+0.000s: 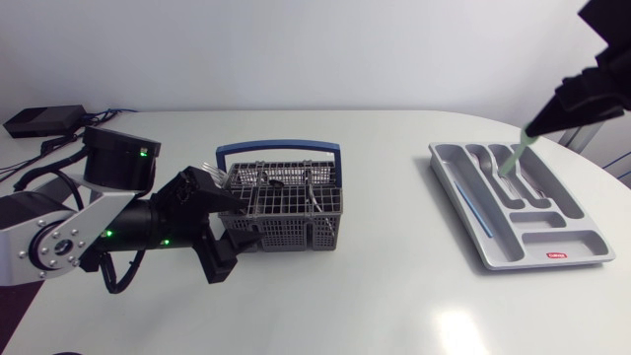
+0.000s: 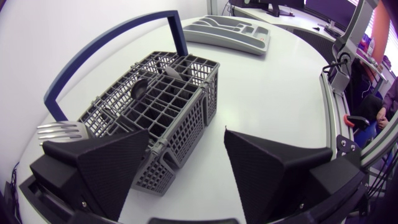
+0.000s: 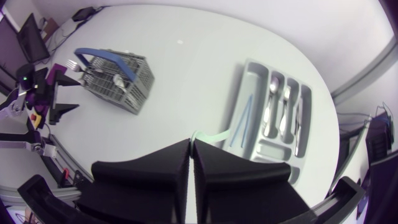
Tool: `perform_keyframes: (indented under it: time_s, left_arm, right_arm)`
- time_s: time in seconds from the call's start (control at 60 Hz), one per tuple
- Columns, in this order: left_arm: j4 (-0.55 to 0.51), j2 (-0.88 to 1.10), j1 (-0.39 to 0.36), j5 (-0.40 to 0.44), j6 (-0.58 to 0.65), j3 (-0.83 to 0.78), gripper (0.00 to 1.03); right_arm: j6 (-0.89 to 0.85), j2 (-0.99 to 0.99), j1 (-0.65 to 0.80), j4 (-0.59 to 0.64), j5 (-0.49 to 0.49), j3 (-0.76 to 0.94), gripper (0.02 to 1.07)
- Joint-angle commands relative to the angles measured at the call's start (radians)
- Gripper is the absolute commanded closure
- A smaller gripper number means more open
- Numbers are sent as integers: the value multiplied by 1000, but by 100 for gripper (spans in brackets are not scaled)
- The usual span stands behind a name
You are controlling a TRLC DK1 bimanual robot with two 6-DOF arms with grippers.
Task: Unload the cutlery basket into the drawer organizer.
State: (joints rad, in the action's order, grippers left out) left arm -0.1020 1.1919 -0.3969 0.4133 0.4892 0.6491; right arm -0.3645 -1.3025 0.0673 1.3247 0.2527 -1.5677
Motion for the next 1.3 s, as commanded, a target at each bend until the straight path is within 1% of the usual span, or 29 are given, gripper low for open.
perform_keyframes:
  time_s: [0.0, 0.117, 0.183, 0.25, 0.333, 0.433, 0.45, 0.5, 0.65, 0.8, 0.917, 1.033, 1.05, 1.133, 1.167, 1.233, 1.283]
  left_arm:
    - [-18, 8, -13, 4, -23, 27, 5]
    - [-25, 6, -14, 4, -24, 30, 5]
    - [-30, 5, -14, 2, -24, 34, 5]
    - [-38, 3, -16, 2, -24, 38, 5]
    - [-45, 0, -17, 1, -23, 44, 5]
    - [-53, 0, -19, 1, -23, 50, 5]
    - [-54, 0, -19, 1, -23, 52, 5]
    - [-61, 0, -20, 1, -23, 55, 5]
    - [-94, 0, -45, -10, -24, 80, 5]
    - [-107, -12, -59, -30, -24, 84, 5]
    - [-110, -15, -60, -31, -24, 83, 5]
    - [-117, -23, -62, -34, -26, 84, 5]
    - [-119, -23, -62, -34, -26, 84, 5]
    - [-123, -29, -62, -36, -26, 84, 5]
    - [-127, -35, -62, -36, -26, 84, 5]
    - [-133, -45, -59, -38, -26, 81, 5]
    - [-134, -51, -56, -38, -26, 80, 5]
  right_arm:
    - [-113, 9, 114, -24, -27, 95, 101]
    - [-205, 17, 262, -119, -58, 209, 101]
    - [-241, 14, 321, -171, -84, 261, 101]
    - [-266, 12, 362, -260, -124, 321, 101]
    - [-287, 6, 399, -337, -153, 388, 101]
    - [-309, -23, 436, -407, -167, 449, 101]
    - [-310, -27, 447, -435, -171, 466, 101]
    - [-320, -38, 462, -495, -190, 498, 101]
    - [-338, -93, 505, -622, -211, 558, 101]
    - [-350, -147, 532, -676, -213, 577, 101]
    - [-344, -195, 534, -743, -217, 609, 100]
    - [-304, -218, 497, -797, -234, 647, 99]
    - [-301, -221, 490, -803, -236, 650, 98]
    - [-281, -238, 466, -823, -245, 663, 83]
    - [-275, -253, 460, -823, -245, 661, 81]
    - [-263, -271, 459, -834, -247, 658, 80]
    - [-260, -277, 456, -843, -248, 660, 73]
